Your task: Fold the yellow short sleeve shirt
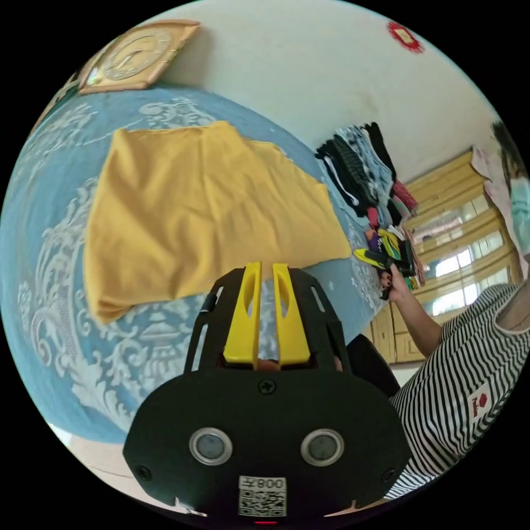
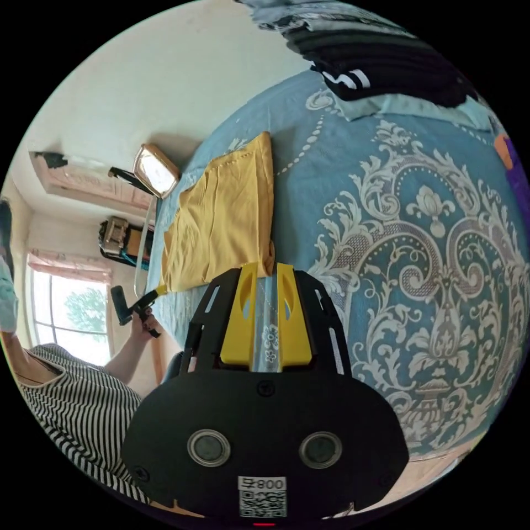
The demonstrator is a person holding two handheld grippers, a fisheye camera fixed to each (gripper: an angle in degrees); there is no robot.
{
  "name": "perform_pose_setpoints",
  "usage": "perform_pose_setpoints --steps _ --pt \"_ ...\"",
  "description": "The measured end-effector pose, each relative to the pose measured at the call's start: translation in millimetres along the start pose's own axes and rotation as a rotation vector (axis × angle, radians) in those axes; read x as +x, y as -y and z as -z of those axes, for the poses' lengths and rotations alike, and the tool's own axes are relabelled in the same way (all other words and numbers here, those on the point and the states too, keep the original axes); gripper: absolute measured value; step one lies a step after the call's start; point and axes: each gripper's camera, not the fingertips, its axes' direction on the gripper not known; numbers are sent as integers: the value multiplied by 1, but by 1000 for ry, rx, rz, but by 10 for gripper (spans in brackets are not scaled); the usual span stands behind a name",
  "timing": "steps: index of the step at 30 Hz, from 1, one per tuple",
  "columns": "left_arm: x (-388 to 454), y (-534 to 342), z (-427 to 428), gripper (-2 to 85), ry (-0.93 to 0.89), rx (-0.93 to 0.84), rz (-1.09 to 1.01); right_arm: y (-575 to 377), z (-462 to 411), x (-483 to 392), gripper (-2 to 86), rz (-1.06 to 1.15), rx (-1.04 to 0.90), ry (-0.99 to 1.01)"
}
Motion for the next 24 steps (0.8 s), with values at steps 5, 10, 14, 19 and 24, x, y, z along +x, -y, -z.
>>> perform_pose_setpoints --steps 5,10,14,19,24 --pt "100 53 -60 65 -104 -91 -257 4 -29 10 57 -39 -65 54" --pt "214 106 -116 92 -135 -144 -539 11 -38 11 27 -25 -62 116" --pt "279 135 -149 109 -70 -186 -679 20 -30 2 21 24 -14 231" --pt "349 169 -178 37 250 -169 -782 37 -36 -18 26 105 -38 262" --pt "341 218 -154 18 120 -74 -522 58 -31 -6 48 82 61 216"
